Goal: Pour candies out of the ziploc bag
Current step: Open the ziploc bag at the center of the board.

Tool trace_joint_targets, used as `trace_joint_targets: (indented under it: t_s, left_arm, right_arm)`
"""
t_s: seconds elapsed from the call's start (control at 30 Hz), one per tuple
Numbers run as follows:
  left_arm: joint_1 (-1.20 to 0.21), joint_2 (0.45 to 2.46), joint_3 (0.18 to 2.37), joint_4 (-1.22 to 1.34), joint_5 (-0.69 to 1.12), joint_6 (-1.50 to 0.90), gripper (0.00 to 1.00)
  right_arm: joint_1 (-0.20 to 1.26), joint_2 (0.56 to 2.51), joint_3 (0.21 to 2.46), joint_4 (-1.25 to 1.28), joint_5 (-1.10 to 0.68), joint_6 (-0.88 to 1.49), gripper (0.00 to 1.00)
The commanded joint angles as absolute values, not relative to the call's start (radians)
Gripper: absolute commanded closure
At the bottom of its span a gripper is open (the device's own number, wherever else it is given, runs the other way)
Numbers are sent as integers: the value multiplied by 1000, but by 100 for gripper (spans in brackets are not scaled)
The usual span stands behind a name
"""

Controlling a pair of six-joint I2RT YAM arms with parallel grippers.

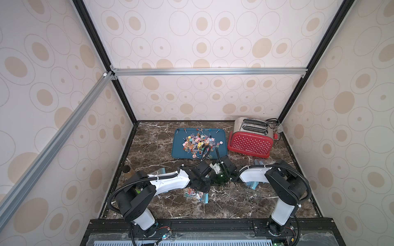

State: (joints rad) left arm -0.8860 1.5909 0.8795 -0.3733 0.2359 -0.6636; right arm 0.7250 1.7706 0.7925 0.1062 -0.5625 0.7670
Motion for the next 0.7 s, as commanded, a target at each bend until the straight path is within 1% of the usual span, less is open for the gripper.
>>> trace_joint_targets:
  t_s: [0.0, 0.2, 0.3, 0.53, 0.67]
  left_arm:
    - [-874, 1606, 913, -364, 207, -677, 63]
    - [-865, 1612, 901, -348, 192, -689, 64]
    - [-867, 1614, 899, -356, 183, -689, 66]
    - [-861, 1588, 877, -381, 158, -689, 75]
    - [-858, 1564, 859, -387, 152, -693, 77]
  right_arm:
    - [734, 1734, 769, 138, -593, 750, 100]
    - [734, 1712, 755, 138, -598, 742, 100]
    - [736, 1707, 755, 135, -597, 741, 100]
    - [735, 1707, 753, 135, -595, 741, 100]
    - [735, 1710, 752, 134, -593, 741, 100]
